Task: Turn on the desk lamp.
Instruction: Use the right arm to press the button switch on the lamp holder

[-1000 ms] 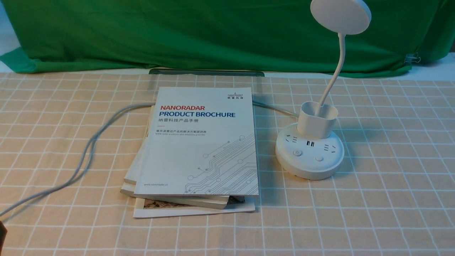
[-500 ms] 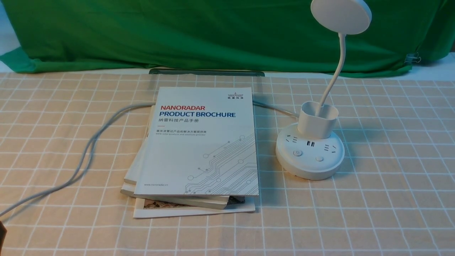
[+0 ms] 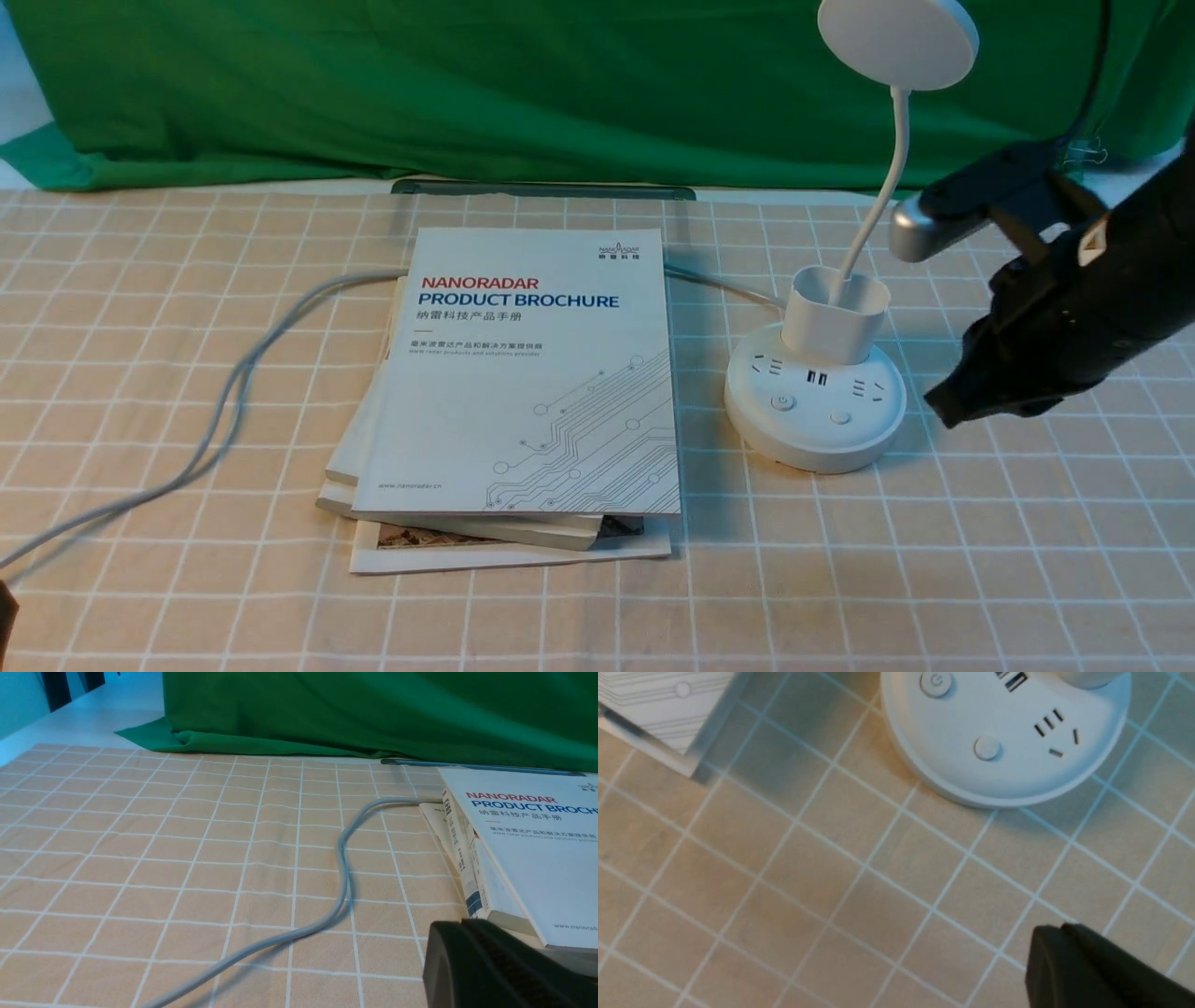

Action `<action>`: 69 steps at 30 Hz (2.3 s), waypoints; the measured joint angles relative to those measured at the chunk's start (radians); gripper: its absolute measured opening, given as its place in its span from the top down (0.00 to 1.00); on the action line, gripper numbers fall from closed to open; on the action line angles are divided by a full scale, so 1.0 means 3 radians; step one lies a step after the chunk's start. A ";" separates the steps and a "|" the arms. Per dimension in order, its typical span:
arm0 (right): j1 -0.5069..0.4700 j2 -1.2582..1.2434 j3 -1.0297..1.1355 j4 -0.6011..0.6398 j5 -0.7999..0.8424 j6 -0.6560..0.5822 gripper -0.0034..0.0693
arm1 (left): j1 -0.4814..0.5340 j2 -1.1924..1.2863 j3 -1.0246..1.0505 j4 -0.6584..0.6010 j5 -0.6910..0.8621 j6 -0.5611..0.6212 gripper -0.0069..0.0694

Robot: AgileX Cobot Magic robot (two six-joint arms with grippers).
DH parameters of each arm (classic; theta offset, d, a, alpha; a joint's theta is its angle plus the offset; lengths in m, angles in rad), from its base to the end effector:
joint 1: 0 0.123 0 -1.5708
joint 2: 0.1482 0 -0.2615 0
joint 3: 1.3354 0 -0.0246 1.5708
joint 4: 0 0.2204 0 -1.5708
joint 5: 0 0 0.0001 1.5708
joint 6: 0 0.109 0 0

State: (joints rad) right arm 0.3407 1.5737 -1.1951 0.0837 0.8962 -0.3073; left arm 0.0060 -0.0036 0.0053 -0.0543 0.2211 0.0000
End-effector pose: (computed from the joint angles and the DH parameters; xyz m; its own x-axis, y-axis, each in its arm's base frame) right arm 0.2788 0.1064 0.2409 -0.7554 -0.5348 -0.3786 -0.5653 0.8241 -0.0361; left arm 0.0667 -0.0009 0.1892 -0.1350 -0.0538 -0.9894 -0.0014 0.9985 -0.0541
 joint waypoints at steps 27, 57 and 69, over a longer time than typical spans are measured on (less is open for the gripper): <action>0.0070 0.1112 -0.0478 -0.0006 -0.0537 0.0073 0.91 | 0.0000 0.0000 0.0000 0.0000 0.0000 0.0000 0.88; 0.0131 0.1222 -0.0495 -0.0081 -0.0562 0.0076 0.91 | 0.0000 0.0000 0.0000 0.0003 0.0000 0.0000 0.88; 0.0128 0.1161 -0.0499 -0.0123 -0.0576 0.0089 0.91 | 0.0000 0.0000 0.0000 0.0003 0.0000 0.0000 0.88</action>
State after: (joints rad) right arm 0.3791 1.9220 -1.3447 0.0467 0.7235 -0.2805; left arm 0.0060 -0.0036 0.0053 -0.0535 0.2211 0.0000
